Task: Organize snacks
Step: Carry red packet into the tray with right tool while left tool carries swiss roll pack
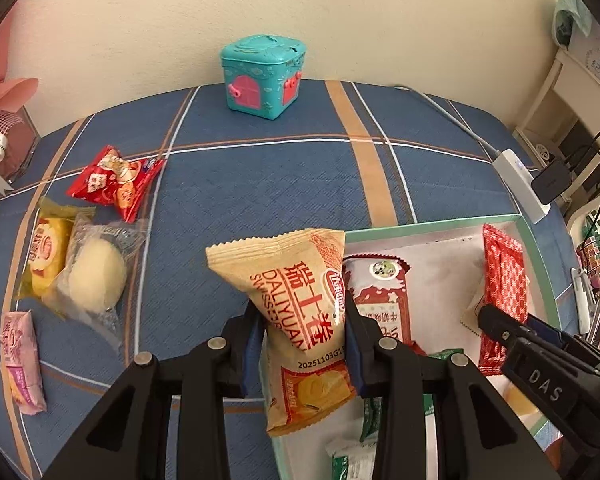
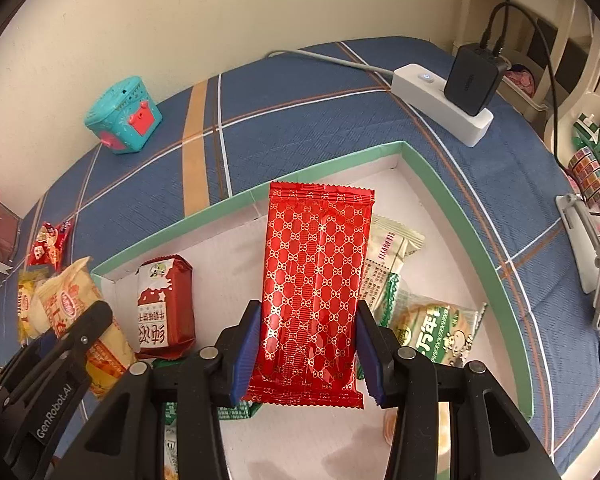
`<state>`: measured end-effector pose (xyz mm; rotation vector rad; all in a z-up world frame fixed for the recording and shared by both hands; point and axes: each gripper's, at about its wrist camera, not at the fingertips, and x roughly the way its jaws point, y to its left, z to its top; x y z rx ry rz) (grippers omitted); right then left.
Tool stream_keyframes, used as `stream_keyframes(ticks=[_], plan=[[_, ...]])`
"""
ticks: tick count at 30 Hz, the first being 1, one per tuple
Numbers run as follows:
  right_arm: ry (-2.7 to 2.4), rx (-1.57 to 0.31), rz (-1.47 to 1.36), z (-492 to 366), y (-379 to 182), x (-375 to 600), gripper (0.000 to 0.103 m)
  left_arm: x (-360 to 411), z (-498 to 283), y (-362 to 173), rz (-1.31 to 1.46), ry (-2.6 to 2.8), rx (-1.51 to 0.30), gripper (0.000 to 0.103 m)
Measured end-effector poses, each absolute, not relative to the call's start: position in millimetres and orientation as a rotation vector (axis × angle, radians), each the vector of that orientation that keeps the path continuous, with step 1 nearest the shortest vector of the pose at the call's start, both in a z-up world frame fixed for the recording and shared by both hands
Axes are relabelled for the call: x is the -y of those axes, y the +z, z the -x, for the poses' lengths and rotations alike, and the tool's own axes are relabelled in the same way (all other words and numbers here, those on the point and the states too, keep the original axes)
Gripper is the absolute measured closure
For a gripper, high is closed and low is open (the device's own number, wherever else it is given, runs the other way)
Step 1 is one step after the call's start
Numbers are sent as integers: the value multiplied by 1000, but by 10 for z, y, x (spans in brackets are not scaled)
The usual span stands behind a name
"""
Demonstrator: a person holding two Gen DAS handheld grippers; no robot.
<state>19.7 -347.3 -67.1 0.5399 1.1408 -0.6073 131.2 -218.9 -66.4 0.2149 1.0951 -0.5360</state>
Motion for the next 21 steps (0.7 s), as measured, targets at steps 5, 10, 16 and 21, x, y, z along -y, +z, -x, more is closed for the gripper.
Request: stream_keyframes(ticks=[5,10,16,21], plan=[[-607,-1158,-535,-237,-753,3498,55,2301,-1301,-743,-211,-576,-1114,66],[-605,-1157,-530,-259,-769,3517,55,2381,-1271,-790,-225,-595,-1119,66],[-608,-1149,-537,-240,-797,3503,52,2352,-1289,-825,-203,-596,-1135,66],[-595,-1143,-546,-240,-803,3500,42,2346,-1305,-791,-187,-609,-1150,55]])
